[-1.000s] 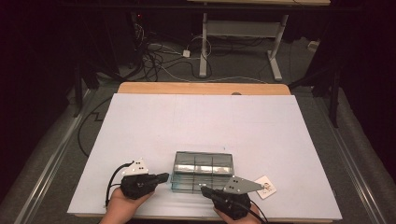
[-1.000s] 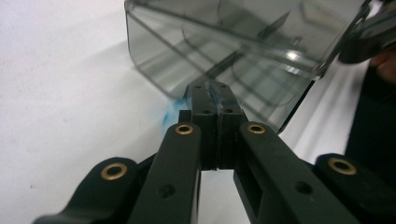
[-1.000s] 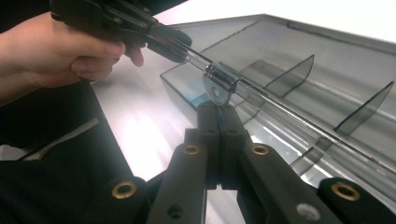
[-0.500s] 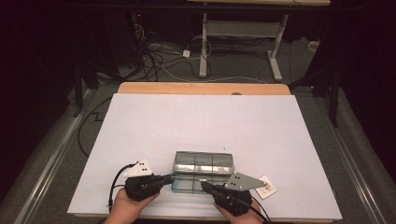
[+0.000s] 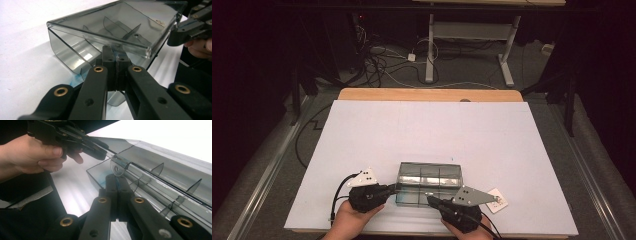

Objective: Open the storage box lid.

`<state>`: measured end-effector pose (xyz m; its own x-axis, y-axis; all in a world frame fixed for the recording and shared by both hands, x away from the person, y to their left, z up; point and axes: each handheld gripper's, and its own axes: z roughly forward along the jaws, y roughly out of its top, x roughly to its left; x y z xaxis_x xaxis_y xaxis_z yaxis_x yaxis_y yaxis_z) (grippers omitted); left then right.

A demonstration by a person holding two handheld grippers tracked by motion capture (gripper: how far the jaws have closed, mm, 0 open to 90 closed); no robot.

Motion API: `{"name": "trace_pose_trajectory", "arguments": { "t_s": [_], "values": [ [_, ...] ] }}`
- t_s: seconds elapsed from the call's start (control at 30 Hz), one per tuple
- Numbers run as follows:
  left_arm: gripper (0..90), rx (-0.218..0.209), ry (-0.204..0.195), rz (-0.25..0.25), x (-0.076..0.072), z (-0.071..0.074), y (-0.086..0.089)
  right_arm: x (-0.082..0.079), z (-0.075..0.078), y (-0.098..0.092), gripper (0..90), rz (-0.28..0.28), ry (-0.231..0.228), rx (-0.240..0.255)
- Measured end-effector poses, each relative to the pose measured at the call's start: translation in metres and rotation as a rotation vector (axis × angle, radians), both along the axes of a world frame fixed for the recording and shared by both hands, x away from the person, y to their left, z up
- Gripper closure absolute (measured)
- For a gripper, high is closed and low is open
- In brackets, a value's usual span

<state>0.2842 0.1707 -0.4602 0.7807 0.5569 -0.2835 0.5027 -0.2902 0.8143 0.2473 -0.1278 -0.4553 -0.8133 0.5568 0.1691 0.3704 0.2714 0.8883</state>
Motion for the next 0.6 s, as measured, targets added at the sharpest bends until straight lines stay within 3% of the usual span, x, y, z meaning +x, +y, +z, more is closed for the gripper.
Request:
{"name": "trace_pose_trajectory", "arguments": {
  "t_s": [0.17, 0.27, 0.47, 0.6],
  "values": [
    [87.6, 0.005, 0.002, 0.004, 0.002, 0.0, 0.0, -0.001, -0.001, -0.002, 90.0, -0.005, -0.003, -0.006],
    [87.7, 0.02, -0.02, -0.003, 0.002, 0.001, 0.001, -0.003, -0.002, -0.005, 90.0, -0.019, -0.001, -0.014],
    [87.7, 0.008, -0.054, -0.009, 0.003, 0.005, 0.004, -0.007, -0.005, -0.02, 90.0, -0.067, -0.004, -0.041],
    [87.7, -0.011, -0.032, -0.008, 0.008, 0.006, 0.006, -0.009, -0.003, -0.032, 90.0, -0.122, -0.012, -0.051]
  ]
}}
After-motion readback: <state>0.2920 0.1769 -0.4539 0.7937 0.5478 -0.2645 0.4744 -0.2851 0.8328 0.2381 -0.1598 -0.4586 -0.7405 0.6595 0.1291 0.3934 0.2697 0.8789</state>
